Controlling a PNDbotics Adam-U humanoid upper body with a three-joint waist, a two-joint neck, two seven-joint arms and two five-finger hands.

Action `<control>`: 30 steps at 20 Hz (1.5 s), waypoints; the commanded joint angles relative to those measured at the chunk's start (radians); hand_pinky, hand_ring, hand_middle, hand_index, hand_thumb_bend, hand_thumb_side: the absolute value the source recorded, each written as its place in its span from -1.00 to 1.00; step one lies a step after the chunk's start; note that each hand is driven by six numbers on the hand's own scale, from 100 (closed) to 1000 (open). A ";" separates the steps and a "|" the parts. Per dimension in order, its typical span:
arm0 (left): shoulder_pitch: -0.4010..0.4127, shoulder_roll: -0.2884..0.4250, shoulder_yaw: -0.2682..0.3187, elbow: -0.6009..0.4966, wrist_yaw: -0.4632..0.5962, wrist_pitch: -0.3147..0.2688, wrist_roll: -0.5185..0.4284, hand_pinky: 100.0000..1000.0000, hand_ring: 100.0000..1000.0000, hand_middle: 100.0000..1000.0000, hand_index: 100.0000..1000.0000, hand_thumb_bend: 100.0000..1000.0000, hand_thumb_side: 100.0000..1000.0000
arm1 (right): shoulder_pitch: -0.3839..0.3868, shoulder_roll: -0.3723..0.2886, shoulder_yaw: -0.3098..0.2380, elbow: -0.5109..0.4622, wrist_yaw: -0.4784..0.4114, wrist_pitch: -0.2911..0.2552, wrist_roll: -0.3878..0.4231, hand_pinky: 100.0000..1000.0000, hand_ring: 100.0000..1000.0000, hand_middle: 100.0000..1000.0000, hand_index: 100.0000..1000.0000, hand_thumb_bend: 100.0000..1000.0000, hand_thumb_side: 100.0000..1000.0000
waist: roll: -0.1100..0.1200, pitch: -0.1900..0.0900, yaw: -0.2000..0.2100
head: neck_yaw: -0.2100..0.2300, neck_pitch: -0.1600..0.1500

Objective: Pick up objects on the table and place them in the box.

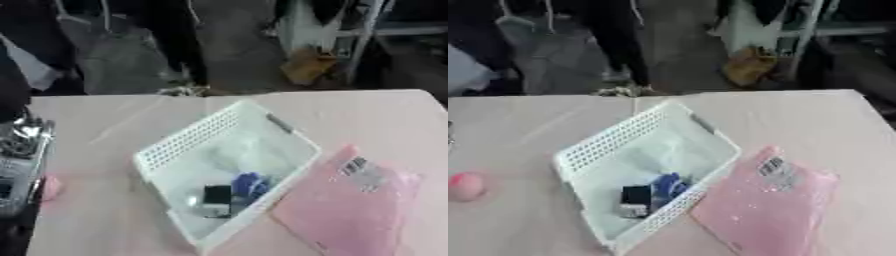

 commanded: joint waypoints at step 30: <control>-0.109 0.471 -0.207 0.436 -0.606 0.527 -0.895 1.00 1.00 1.00 1.00 -0.27 1.00 | 0.007 -0.050 0.003 -0.020 -0.006 -0.006 -0.004 0.47 0.57 0.48 0.54 -1.00 1.00 | 0.022 -0.046 -0.007 | 0.010 0.018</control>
